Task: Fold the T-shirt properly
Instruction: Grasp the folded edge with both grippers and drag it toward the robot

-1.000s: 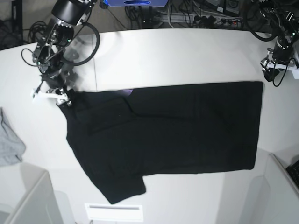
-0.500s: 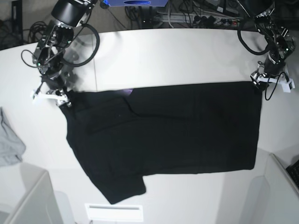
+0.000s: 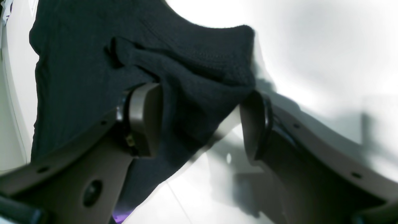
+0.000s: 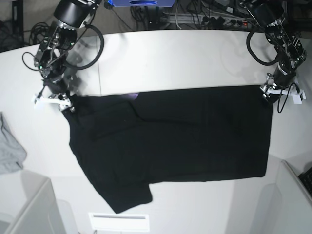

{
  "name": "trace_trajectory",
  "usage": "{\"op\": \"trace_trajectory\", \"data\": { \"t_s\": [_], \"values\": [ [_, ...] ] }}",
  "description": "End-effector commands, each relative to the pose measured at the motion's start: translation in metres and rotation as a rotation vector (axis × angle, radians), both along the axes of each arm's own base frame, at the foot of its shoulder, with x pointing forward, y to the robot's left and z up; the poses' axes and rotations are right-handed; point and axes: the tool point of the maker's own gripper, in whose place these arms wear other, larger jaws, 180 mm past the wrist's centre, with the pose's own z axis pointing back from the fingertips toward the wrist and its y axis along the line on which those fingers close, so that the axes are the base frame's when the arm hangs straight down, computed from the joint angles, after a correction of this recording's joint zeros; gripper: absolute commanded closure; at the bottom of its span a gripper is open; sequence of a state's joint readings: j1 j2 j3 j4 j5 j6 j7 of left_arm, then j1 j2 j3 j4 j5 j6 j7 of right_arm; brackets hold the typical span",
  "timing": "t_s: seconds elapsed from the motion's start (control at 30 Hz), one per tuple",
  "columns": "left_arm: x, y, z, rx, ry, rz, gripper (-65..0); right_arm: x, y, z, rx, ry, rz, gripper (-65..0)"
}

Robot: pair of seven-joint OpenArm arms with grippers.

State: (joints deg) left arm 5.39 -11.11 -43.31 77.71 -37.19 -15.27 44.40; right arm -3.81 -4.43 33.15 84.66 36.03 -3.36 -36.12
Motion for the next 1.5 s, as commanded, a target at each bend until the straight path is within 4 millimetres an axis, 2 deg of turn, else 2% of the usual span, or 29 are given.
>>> {"op": "trace_trajectory", "data": {
  "t_s": [0.0,0.07,0.13,0.27,0.4,0.47,0.57,0.7,0.8,1.03,1.2,1.47],
  "values": [
    [0.000,0.004,0.003,0.008,0.011,-0.007,-43.6,-0.003,0.002,-0.003,0.006,0.031,0.014,-36.6],
    [0.001,0.001,0.002,0.008,0.013,-0.015,-38.8,-0.001,0.002,-0.002,0.006,0.028,0.014,-36.6],
    [0.004,-0.003,0.001,0.010,0.018,-0.035,-30.9,-0.001,0.002,-0.003,0.005,0.028,0.014,-35.1],
    [0.005,-0.006,0.000,0.009,0.020,-0.047,-13.3,0.001,-0.003,0.000,-0.017,0.006,-0.006,-20.7],
    [0.006,-0.006,0.001,0.010,0.019,-0.047,0.0,0.001,-0.006,0.001,-0.029,-0.001,-0.015,-7.1],
    [0.004,-0.005,0.000,0.012,0.024,-0.048,0.0,0.001,-0.010,0.002,-0.036,-0.003,-0.015,0.0],
    [0.002,-0.005,0.001,0.018,0.028,-0.052,0.0,0.003,-0.016,0.005,-0.049,-0.008,-0.016,0.0],
    [-0.004,0.008,0.006,0.053,0.047,-0.059,0.0,-0.002,-0.020,0.005,-0.056,-0.004,-0.019,0.0],
    [-0.012,0.014,0.010,0.085,0.059,-0.069,0.0,-0.012,-0.024,0.011,-0.083,-0.005,-0.016,0.0],
    [-0.036,0.008,0.018,0.143,0.083,-0.108,0.0,-0.040,-0.030,0.031,-0.160,-0.019,-0.006,0.0],
    [-0.062,0.006,0.013,0.158,0.132,-0.128,0.0,-0.068,-0.033,0.029,-0.189,0.020,0.002,0.0],
    [-0.078,0.004,0.015,0.182,0.161,-0.150,0.0,-0.098,-0.031,0.020,-0.199,0.081,0.015,0.0]
  ]
}}
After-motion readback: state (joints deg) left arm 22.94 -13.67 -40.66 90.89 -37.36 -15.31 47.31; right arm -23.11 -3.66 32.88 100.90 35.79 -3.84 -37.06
